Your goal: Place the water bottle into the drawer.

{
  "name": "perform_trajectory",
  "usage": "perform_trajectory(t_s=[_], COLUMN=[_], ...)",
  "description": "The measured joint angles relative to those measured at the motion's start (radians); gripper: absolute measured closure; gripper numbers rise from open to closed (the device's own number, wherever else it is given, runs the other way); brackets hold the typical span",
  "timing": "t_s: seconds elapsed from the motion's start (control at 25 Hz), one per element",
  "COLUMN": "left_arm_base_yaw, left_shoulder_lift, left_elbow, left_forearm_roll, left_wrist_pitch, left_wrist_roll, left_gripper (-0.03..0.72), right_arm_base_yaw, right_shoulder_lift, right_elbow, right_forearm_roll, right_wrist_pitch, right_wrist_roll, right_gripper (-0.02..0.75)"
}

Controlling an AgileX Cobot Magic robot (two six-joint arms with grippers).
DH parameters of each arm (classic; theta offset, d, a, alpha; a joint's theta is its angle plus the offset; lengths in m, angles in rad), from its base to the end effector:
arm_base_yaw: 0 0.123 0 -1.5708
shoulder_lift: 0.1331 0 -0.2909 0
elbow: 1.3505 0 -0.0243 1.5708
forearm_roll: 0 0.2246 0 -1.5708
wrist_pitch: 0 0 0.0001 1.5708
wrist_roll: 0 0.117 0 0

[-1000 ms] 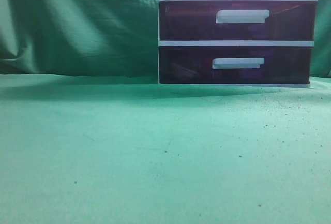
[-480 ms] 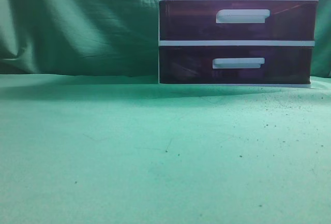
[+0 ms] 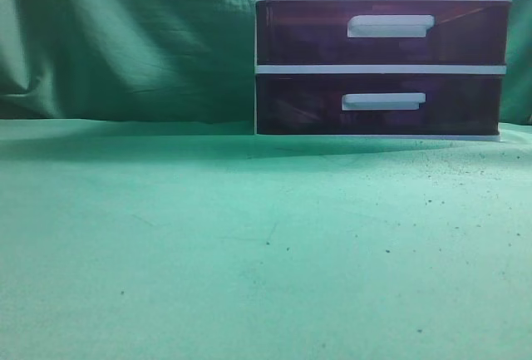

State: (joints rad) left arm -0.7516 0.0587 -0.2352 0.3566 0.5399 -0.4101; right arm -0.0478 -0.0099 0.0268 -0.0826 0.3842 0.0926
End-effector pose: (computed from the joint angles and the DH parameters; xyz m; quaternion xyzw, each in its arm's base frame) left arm 0.0410 -0.0096 0.2321 0.1988 0.7624 -0.1882 0.5864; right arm 0.0447 -0.0058 0.1627 0.0349 0.8078 -0.0219 0.5880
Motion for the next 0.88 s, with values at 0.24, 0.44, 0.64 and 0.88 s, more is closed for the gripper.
perform_trajectory(t_s=[0.24,0.44,0.64,0.88], left_arm_base_yaw=[0.305,0.641,0.765,0.768], left_shoulder_lift=[-0.048,-0.066,-0.068,-0.068], left_elbow=[0.059,0.238,0.259,0.259], left_forearm_roll=[0.022,0.017,0.019,0.019], left_wrist_pitch=[-0.06,-0.347,-0.388,-0.25], left_wrist_roll=[0.005,0.005,0.005,0.005], left_gripper=[0.688,0.688,0.688,0.688], right_arm_base_yaw=[0.0,0.0,0.0,0.0], right_shoulder_lift=[0.0,0.0,0.0,0.0], right_elbow=[0.0,0.0,0.0,0.0], right_forearm_roll=[0.0,0.0,0.0,0.0], right_wrist_pitch=[0.002,0.002,0.002,0.002], right_wrist_roll=[-0.002,-0.002,-0.002,-0.002], right_gripper=[0.738,0.738,0.738,0.738])
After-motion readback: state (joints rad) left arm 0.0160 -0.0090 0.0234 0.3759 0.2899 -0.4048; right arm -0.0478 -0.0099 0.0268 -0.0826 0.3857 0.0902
